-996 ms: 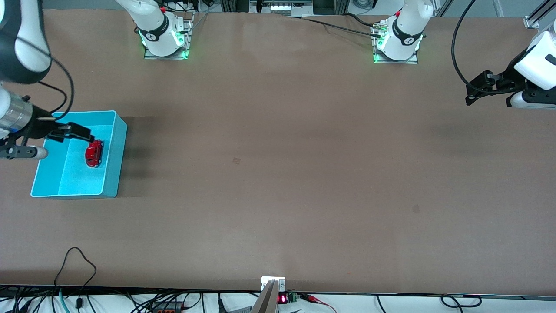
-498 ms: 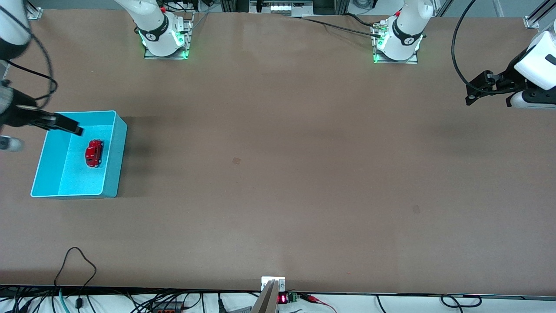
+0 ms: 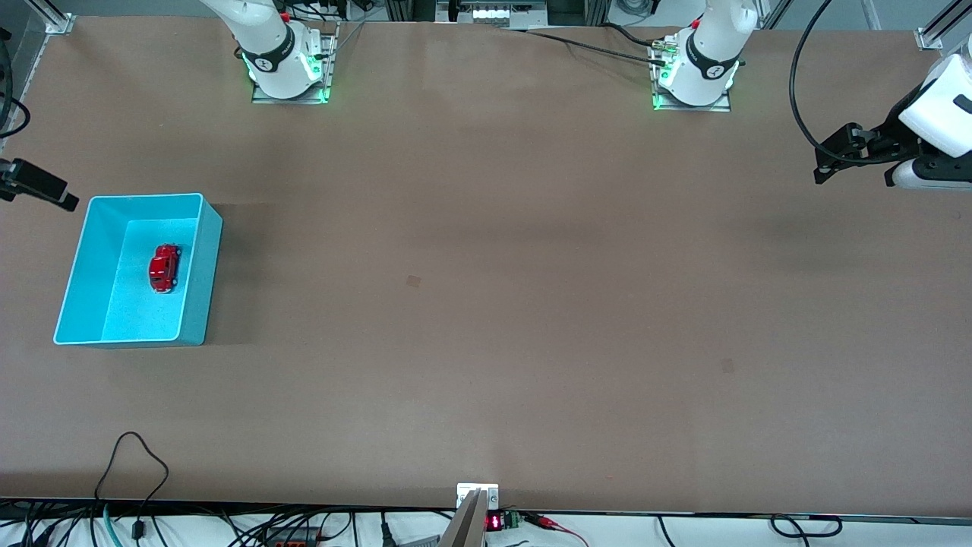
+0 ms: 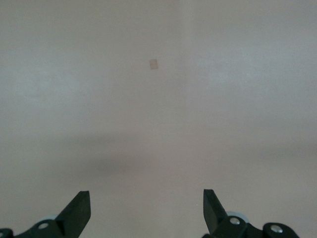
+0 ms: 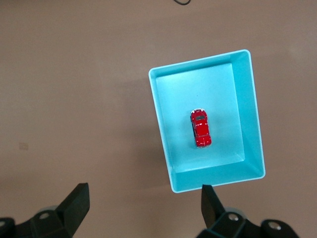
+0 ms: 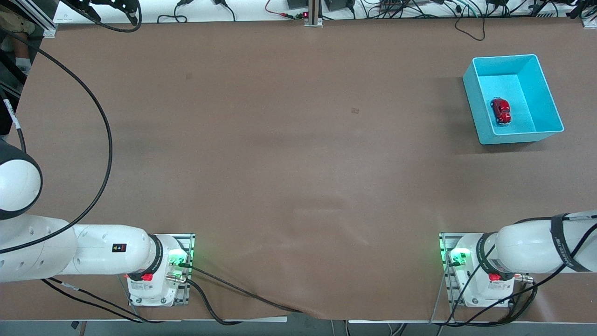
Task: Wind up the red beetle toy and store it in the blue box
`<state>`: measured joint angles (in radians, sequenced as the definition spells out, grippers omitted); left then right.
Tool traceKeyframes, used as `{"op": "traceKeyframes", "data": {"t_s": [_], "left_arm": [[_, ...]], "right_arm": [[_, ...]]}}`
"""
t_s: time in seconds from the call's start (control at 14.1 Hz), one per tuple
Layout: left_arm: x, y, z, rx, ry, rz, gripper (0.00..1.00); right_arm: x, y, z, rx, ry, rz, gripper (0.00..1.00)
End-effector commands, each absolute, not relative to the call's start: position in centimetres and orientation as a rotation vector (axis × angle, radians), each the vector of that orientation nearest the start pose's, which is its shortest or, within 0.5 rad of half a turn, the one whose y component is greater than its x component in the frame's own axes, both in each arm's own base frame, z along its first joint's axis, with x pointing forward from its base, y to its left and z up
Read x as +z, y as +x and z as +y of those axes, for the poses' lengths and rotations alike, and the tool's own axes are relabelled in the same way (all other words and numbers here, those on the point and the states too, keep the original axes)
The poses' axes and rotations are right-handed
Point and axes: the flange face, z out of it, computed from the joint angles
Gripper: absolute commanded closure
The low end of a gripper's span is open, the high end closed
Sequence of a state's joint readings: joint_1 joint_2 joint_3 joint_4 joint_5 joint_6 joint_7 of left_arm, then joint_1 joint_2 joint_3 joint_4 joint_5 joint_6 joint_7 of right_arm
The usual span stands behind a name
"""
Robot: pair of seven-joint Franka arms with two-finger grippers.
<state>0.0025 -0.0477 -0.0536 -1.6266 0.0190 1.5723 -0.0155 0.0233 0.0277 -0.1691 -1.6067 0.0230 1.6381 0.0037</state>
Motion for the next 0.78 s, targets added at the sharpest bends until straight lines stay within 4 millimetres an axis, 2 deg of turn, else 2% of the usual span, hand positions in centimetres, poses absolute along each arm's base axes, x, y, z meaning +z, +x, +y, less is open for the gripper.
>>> {"op": "traceKeyframes", "data": {"t_s": [0.0, 0.14, 0.21, 0.5, 0.71], "left_arm": [[63.1, 54.0, -2.4, 0.014, -3.117, 0.081, 0.0], [63.1, 54.0, -2.4, 0.014, -3.117, 0.081, 0.0], [63.1, 54.0, -2.4, 0.014, -3.117, 0.081, 0.0], [63.1, 54.0, -2.4, 0.014, -3.117, 0.081, 0.0], [63.1, 54.0, -2.4, 0.014, -3.117, 0.083, 0.0]], "right_arm": [[59.5, 54.3, -6.2, 0.004, -3.145, 0.155, 0.0], [59.2, 54.0, -3.8, -0.035, -3.226, 0.054, 0.0], [59.5, 53.8, -3.5, -0.048, -3.235, 0.052, 0.0], [60.1, 53.0, -4.7, -0.056, -3.206, 0.079, 0.0], [58.4, 52.4, -5.9, -0.048, -3.138, 0.084, 0.0]]}}
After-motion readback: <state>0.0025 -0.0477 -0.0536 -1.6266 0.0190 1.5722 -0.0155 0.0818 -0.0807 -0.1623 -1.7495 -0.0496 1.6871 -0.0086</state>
